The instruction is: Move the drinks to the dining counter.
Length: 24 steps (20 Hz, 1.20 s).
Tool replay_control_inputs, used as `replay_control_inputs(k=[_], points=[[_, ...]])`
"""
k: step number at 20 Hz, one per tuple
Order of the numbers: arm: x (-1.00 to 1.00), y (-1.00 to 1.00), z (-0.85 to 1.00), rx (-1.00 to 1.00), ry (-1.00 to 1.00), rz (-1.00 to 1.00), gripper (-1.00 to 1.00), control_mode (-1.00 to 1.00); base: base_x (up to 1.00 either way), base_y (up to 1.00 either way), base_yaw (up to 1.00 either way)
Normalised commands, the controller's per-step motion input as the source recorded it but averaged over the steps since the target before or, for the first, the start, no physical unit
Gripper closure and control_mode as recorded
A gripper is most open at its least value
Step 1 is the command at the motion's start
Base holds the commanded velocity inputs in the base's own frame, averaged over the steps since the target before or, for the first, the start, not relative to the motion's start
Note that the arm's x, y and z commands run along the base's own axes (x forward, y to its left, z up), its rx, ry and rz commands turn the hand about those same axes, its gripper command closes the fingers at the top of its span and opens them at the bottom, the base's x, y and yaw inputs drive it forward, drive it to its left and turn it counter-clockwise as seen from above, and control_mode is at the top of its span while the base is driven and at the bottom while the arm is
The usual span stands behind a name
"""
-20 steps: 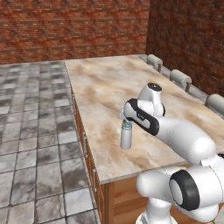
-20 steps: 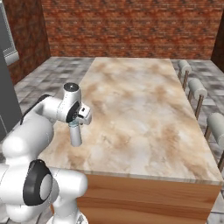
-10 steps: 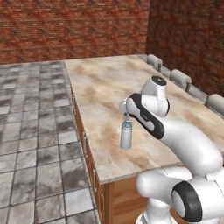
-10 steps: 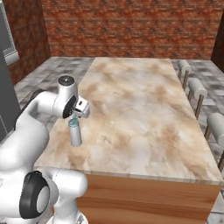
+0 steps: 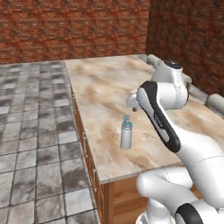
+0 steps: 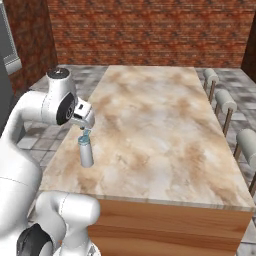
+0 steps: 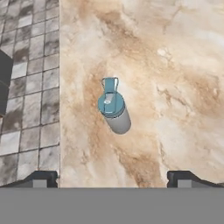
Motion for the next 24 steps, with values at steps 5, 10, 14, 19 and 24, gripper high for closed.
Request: replay_control_inputs(k=[5,10,14,19,24], points=[[-0.75,-0.02,0.53,-0.09,0.14,0.05,-1.0,-1.0,0.0,0.0,0.0],[-0.57,0.0,0.37,0.0,0.07,0.07,-1.0,-1.0,0.0,0.0,0.0],[-0.48,-0.14,-0.01,0.03,-0.07,0.05,-1.0,-1.0,0.0,0.0,0.0],[-0.5,-0.01,-0.02,-0.01,-0.18,0.07,-1.0,-1.0,0.0,0.0,0.0],[-0.63,0.0,0.02,-0.02,-0.23,0.05,-1.0,-1.0,0.0,0.0,0.0]])
